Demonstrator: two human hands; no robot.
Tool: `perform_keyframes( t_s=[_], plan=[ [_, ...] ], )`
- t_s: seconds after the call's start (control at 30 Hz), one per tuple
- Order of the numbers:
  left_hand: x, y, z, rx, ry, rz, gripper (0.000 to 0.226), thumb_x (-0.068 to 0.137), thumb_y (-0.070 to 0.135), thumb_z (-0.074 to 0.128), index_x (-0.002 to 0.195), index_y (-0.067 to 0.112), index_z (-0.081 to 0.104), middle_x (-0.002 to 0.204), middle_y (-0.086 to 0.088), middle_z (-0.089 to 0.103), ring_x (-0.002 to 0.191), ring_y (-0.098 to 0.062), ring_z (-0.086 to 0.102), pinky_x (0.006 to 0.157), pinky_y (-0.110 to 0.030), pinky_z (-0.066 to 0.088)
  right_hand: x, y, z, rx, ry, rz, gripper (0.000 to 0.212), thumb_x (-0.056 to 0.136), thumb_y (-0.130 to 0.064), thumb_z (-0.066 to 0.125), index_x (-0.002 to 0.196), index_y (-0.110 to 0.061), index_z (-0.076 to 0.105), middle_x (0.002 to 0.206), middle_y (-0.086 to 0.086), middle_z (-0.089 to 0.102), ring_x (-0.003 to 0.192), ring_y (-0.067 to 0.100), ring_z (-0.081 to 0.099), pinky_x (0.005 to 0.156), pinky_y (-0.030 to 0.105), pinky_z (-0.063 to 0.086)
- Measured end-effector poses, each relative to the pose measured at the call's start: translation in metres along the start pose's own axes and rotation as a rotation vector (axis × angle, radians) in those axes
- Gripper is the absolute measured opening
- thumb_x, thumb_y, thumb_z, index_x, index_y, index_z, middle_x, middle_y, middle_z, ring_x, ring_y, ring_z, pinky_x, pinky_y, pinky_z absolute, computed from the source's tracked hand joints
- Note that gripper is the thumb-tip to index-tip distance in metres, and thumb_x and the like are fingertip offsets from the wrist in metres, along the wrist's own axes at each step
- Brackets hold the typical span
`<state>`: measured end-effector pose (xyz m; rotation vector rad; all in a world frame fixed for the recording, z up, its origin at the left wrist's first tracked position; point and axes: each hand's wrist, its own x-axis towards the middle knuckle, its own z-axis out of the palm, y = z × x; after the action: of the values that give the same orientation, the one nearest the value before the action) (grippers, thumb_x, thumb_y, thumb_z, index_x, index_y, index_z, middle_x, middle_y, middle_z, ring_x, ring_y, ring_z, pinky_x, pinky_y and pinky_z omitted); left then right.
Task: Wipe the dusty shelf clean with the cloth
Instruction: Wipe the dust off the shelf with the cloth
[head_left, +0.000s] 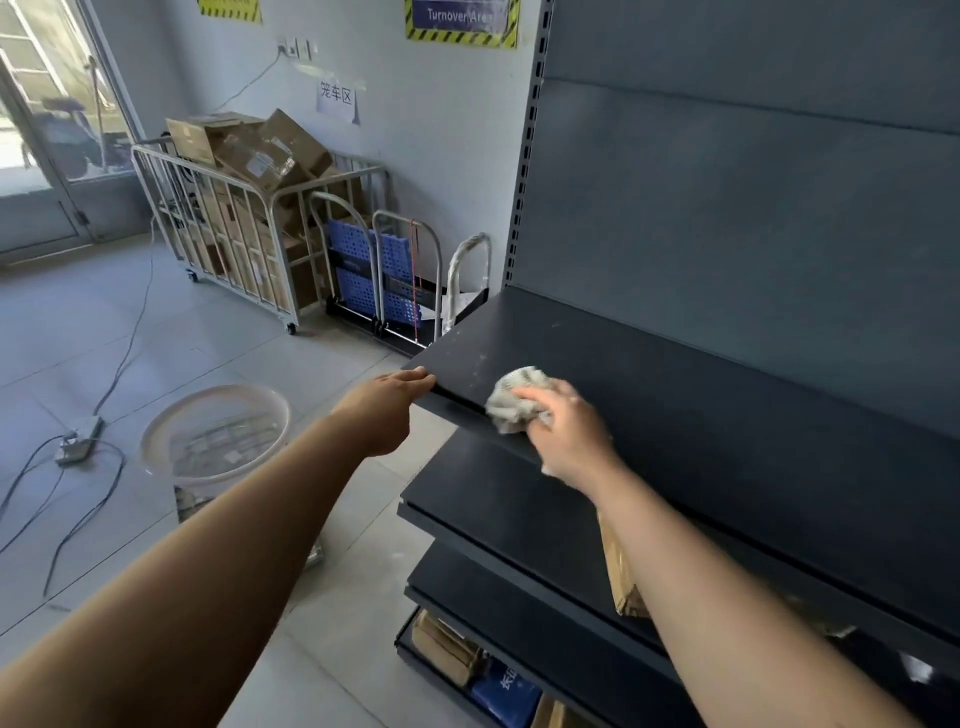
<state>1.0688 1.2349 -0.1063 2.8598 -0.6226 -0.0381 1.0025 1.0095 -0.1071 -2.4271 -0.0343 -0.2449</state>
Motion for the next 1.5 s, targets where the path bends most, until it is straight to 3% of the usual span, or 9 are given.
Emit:
perform_keyframes(
  t_s=[0.1,0.27,0.5,0.8,1.0,1.17,1.27,1.4,1.5],
  plan=[
    [0.0,-0.008,-0.002,-0.001,0.006,-0.021,0.069,0.086,-0.007,0.038,0.146,0.027,0.03,0.156,0.006,0.024,0.14,-0.018,0.032,0.112,-0.036,0.034,0.004,-0.021,0.009,0.173,-0.144,-0.08,0.04,0.082,-0.001,0.055,0.112,-0.024,0.07,0.132,0.003,0.053,0.124,0.014,0.048,0.101,0.016,0.033],
    [0.007,0.005,-0.005,-0.052,0.079,-0.07,0.043,0.095,0.007,0.037,0.134,0.021,0.049,0.146,0.0,0.043,0.13,-0.023,0.045,0.106,-0.037,0.041,0.036,0.02,-0.034,0.197,0.189,0.065,0.038,0.082,0.002,0.06,0.118,-0.008,0.064,0.134,0.016,0.047,0.122,0.025,0.05,0.092,0.001,0.027],
    [0.016,0.021,0.005,-0.073,0.226,-0.205,0.033,0.096,0.034,0.044,0.113,0.013,0.063,0.127,-0.004,0.058,0.113,-0.025,0.055,0.09,-0.039,0.049,0.1,0.078,-0.036,-0.289,0.024,0.194,0.048,0.093,-0.042,0.044,0.137,-0.025,0.048,0.152,0.012,0.026,0.14,0.031,0.023,0.117,0.04,0.019],
    [0.015,0.018,0.012,-0.08,0.294,-0.252,0.039,0.094,0.038,0.048,0.128,0.021,0.057,0.135,0.003,0.055,0.121,-0.02,0.053,0.098,-0.037,0.046,0.189,0.065,-0.007,-0.193,-0.006,0.122,0.042,0.093,-0.016,0.041,0.134,-0.014,0.051,0.146,0.015,0.035,0.131,0.032,0.038,0.109,0.033,0.031],
    [0.011,0.021,0.011,-0.136,0.316,-0.275,0.038,0.091,0.034,0.055,0.127,0.021,0.059,0.137,0.005,0.054,0.113,-0.021,0.059,0.099,-0.028,0.041,0.167,0.013,0.028,-0.082,-0.272,-0.302,0.044,0.087,-0.002,0.045,0.122,-0.022,0.062,0.142,0.008,0.045,0.127,0.024,0.046,0.101,0.022,0.034],
    [0.011,0.02,0.007,-0.109,0.311,-0.295,0.039,0.09,0.039,0.056,0.123,0.019,0.062,0.131,0.003,0.058,0.11,-0.02,0.06,0.096,-0.03,0.045,0.196,0.038,0.002,0.009,-0.225,-0.165,0.047,0.078,0.01,0.045,0.11,-0.013,0.07,0.132,0.008,0.056,0.114,0.02,0.054,0.088,0.01,0.038],
    [0.009,0.021,0.009,-0.12,0.329,-0.332,0.042,0.088,0.042,0.057,0.123,0.018,0.062,0.129,0.003,0.059,0.112,-0.018,0.06,0.096,-0.03,0.047,0.213,0.06,-0.006,-0.1,-0.048,-0.034,0.044,0.085,0.002,0.045,0.12,-0.016,0.065,0.142,0.012,0.045,0.13,0.031,0.039,0.11,0.023,0.026],
    [0.012,0.022,0.007,-0.128,0.317,-0.347,0.043,0.087,0.041,0.059,0.124,0.018,0.062,0.13,0.002,0.06,0.115,-0.019,0.059,0.098,-0.03,0.045,0.22,0.04,0.008,-0.068,-0.204,-0.025,0.047,0.088,-0.005,0.04,0.127,-0.022,0.06,0.151,0.01,0.034,0.137,0.031,0.029,0.117,0.03,0.017],
    [0.011,0.023,0.006,-0.145,0.313,-0.366,0.043,0.087,0.039,0.06,0.125,0.018,0.061,0.13,0.001,0.06,0.115,-0.018,0.058,0.098,-0.029,0.043,0.207,0.014,0.024,0.047,-0.276,-0.065,0.05,0.081,-0.041,0.05,0.126,-0.023,0.06,0.147,0.009,0.041,0.135,0.027,0.035,0.114,0.038,0.026]
  ],
)
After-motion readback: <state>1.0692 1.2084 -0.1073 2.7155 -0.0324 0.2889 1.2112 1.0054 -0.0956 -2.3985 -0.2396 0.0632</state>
